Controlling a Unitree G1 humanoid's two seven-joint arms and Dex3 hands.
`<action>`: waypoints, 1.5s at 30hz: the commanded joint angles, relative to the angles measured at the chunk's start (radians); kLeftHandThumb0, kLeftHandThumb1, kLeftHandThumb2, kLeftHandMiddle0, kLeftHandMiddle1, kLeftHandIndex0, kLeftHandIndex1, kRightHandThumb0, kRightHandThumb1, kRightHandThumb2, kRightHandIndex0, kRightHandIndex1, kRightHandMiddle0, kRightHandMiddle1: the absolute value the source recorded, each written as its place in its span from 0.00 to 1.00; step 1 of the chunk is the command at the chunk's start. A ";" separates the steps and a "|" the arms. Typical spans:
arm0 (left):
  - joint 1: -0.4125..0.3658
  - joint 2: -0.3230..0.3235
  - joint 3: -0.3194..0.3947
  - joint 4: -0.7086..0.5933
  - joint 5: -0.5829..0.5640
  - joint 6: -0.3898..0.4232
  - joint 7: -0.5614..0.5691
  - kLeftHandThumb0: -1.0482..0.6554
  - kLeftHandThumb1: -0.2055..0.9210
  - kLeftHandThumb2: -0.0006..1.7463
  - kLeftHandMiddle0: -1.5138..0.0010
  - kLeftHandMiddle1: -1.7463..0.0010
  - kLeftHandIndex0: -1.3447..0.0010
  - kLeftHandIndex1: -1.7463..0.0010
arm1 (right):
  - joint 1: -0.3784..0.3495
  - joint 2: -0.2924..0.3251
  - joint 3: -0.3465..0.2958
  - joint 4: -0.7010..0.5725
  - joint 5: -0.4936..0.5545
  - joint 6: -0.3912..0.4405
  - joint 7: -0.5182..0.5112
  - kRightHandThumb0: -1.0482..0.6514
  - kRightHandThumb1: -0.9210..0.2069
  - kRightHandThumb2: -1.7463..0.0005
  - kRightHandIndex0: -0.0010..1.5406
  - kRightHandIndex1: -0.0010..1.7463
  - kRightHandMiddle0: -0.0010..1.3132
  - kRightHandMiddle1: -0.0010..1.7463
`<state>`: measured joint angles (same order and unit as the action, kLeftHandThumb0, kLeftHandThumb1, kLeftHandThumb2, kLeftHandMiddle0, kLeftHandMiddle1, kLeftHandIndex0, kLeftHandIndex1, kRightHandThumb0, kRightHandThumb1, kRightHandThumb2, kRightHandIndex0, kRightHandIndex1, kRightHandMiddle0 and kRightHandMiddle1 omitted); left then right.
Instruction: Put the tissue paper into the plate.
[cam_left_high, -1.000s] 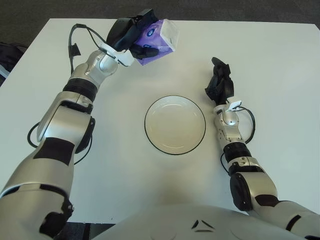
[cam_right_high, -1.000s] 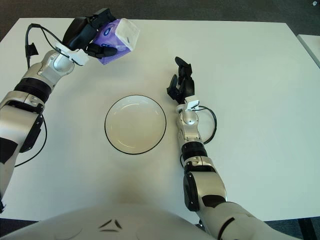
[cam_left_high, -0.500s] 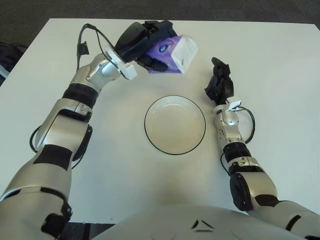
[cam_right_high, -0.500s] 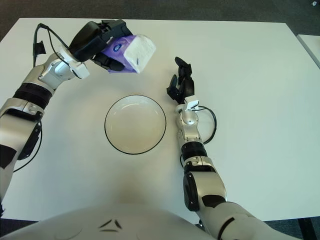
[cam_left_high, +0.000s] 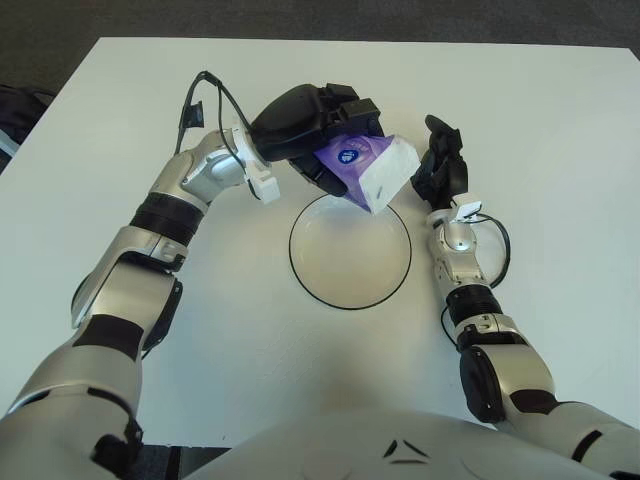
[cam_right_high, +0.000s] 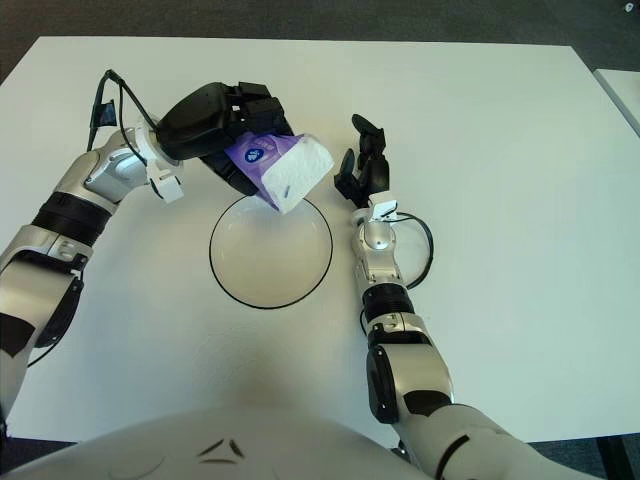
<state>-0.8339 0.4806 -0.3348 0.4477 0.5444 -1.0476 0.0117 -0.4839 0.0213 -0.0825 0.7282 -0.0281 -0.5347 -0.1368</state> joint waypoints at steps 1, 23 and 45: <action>0.043 0.008 0.030 -0.060 0.040 -0.012 0.013 0.36 0.86 0.45 0.17 0.00 0.25 0.00 | 0.137 0.013 0.022 0.102 -0.040 0.056 -0.032 0.22 0.00 0.48 0.23 0.01 0.00 0.46; 0.063 0.015 0.037 -0.075 0.183 -0.052 0.070 0.37 0.87 0.44 0.20 0.00 0.29 0.00 | 0.138 0.014 0.033 0.085 -0.044 0.099 -0.065 0.20 0.00 0.47 0.24 0.01 0.00 0.41; 0.091 0.013 0.044 -0.059 0.227 -0.097 0.135 0.37 0.86 0.44 0.22 0.00 0.31 0.00 | 0.118 0.029 -0.007 0.106 0.030 0.101 0.008 0.23 0.00 0.50 0.21 0.00 0.00 0.38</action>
<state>-0.7567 0.4856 -0.3050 0.3894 0.7601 -1.1323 0.1193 -0.4855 0.0247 -0.0843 0.7310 -0.0170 -0.5149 -0.1353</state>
